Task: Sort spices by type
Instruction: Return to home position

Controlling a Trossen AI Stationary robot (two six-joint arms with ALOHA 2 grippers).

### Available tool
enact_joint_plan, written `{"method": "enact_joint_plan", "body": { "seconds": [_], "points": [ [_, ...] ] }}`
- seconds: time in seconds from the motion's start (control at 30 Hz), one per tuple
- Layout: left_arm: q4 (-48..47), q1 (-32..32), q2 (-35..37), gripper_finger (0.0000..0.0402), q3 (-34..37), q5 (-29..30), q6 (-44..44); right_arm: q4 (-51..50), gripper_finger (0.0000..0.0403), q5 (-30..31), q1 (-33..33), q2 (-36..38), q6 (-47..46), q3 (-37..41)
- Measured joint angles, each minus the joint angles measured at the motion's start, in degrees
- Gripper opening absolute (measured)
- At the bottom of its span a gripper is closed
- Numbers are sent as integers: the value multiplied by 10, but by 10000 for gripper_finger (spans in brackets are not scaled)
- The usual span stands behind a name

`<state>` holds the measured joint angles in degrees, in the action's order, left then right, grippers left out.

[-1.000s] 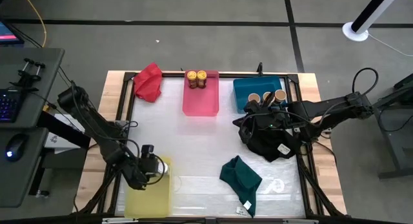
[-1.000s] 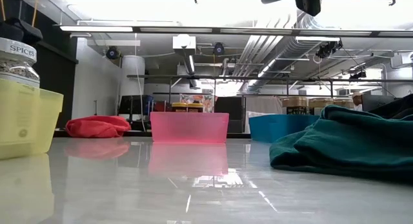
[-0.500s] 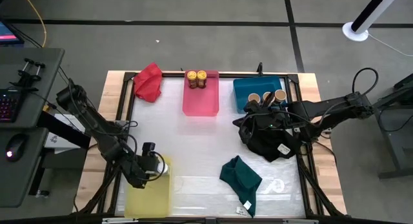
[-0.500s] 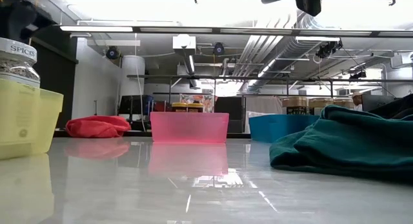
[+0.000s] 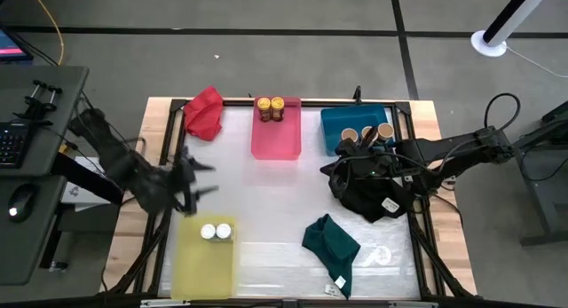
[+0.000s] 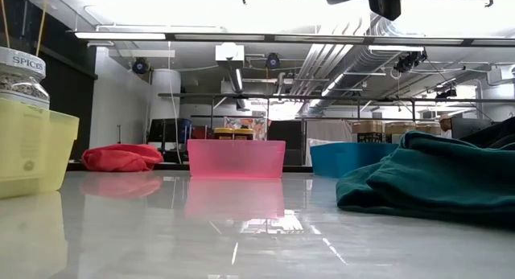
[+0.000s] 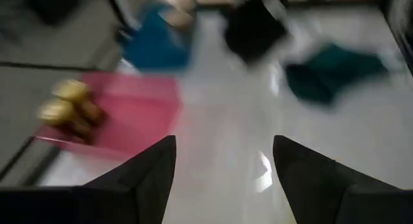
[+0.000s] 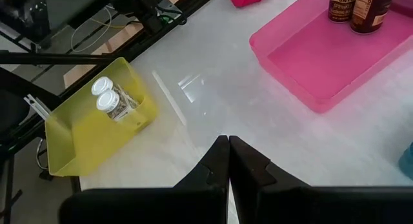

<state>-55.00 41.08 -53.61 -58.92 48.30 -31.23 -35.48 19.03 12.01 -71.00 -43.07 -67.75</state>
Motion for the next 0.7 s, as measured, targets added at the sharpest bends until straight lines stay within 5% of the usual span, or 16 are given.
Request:
{"method": "enact_joint_plan", "body": {
  "seconds": [0.13,0.23,0.43,0.53,0.7],
  "points": [
    [79,-42,106,206,67,79,23,1,0,0,0,0,-5,0],
    [249,-92,191,158,149,67,117,7,0,0,0,0,-5,0],
    [522,-230,300,20,290,-64,268,14,0,-1,0,0,-1,0],
    [546,-303,324,13,319,-129,268,21,0,-2,0,0,-6,0],
    [595,-408,328,2,370,-328,229,45,0,-13,4,0,-4,0]
  ]
}}
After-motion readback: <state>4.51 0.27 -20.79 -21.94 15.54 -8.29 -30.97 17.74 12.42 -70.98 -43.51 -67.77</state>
